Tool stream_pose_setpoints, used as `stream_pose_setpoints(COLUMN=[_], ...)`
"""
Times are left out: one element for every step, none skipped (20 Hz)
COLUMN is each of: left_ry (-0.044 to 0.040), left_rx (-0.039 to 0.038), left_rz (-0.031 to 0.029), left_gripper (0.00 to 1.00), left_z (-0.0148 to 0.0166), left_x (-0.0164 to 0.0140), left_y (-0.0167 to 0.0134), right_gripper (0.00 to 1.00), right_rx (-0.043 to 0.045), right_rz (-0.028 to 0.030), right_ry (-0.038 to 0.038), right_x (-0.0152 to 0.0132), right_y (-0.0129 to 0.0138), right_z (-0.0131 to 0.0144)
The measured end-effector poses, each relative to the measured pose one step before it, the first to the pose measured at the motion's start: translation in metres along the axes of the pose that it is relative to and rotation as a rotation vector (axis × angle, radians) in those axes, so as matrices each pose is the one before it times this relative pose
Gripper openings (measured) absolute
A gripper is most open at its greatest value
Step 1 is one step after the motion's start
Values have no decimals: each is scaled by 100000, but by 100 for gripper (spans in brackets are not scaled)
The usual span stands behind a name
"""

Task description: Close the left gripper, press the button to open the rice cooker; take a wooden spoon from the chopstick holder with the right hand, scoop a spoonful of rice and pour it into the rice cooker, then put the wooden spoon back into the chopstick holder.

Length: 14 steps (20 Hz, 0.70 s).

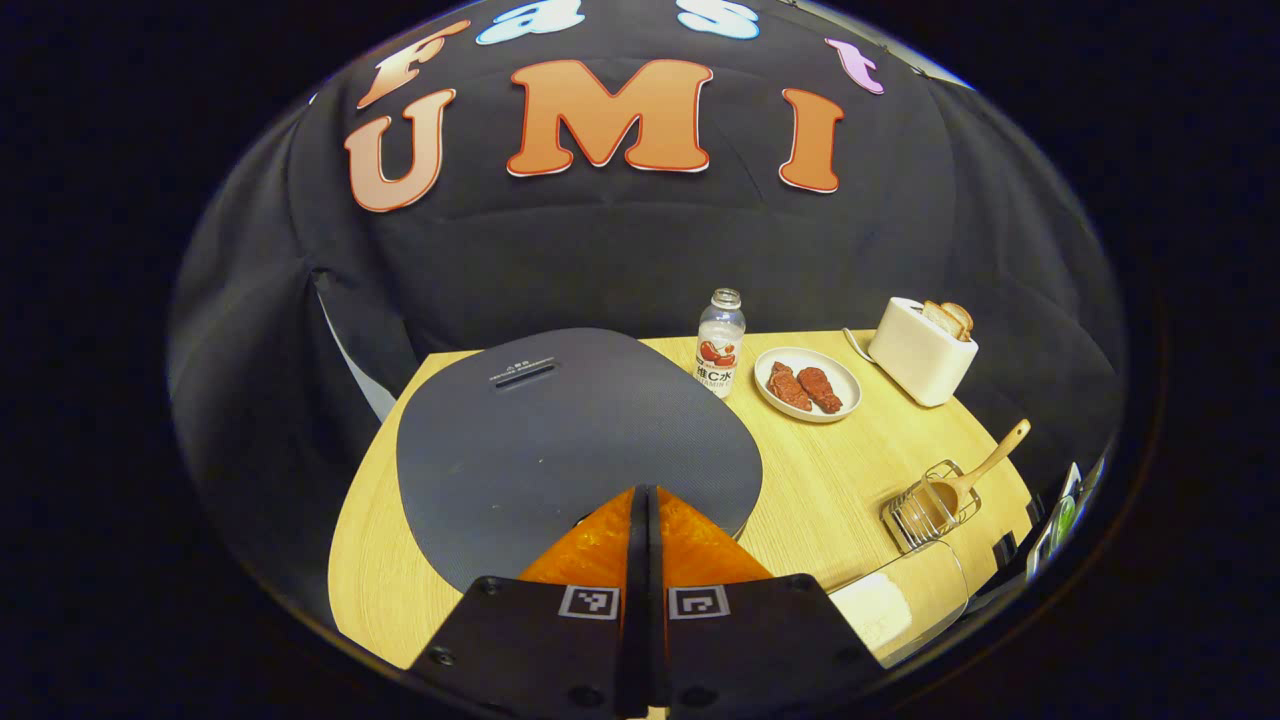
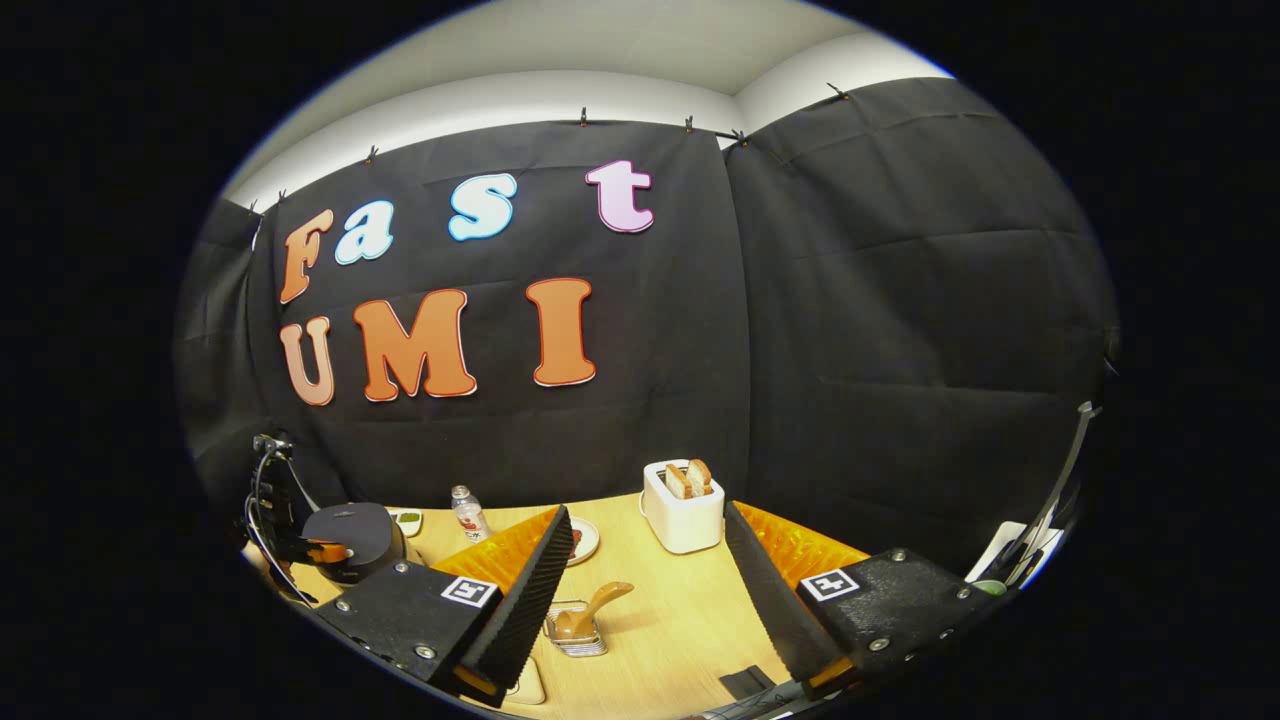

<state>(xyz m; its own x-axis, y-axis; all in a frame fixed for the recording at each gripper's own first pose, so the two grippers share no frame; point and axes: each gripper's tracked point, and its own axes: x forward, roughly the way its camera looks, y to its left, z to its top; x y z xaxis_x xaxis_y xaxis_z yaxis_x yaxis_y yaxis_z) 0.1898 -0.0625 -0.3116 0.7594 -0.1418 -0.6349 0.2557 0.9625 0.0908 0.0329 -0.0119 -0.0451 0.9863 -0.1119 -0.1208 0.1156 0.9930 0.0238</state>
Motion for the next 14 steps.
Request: stream_pose_setpoints(left_ry=[-1332,-1355,-1597,-132,-3665,-4733,-4488,-5112,-5467,-3249,-3149,-3082,-3340,-3169], left_rx=[-703,-370,204,548,236,351,-265,-939,-1262,-2460,-2853,-2390,-1448,-530], left_rz=[477,685,1118,1395,1414,1751,1930,1478,1271,-177,-381,517,892,1402], left_gripper=[5,5,2,5,4,4,4,2,4,2,4,4,4,4], left_z=[179,134,403,142,959,1798,2047,2351,2533,2073,1965,1481,1727,1504], left_x=[96,-203,-264,-649,-1002,-959,-1069,-1282,-1140,-1416,-1362,-1329,-1260,-1138], left_y=[84,-21,205,131,106,341,550,591,598,348,342,416,497,590], right_gripper=[95,95,95,95,95,95,95,95,95,95,95,95,95,95], right_rx=[-131,-357,-133,269,626,717,661,619,671,781,756,557,461,493], right_rz=[357,31,-203,-10,204,236,235,82,138,160,321,470,523,405], right_ry=[33,-462,-840,-624,-662,-407,18,296,112,-246,-147,38,259,94], right_x=[-184,-158,-145,-134,-147,-104,-69,-71,9,-20,41,109,111,180], right_y=[15,-137,-192,-137,-50,-86,-121,-203,-101,-48,-53,39,50,34], right_z=[-53,49,145,137,97,19,-156,-178,-189,9,-121,-43,-229,-192])
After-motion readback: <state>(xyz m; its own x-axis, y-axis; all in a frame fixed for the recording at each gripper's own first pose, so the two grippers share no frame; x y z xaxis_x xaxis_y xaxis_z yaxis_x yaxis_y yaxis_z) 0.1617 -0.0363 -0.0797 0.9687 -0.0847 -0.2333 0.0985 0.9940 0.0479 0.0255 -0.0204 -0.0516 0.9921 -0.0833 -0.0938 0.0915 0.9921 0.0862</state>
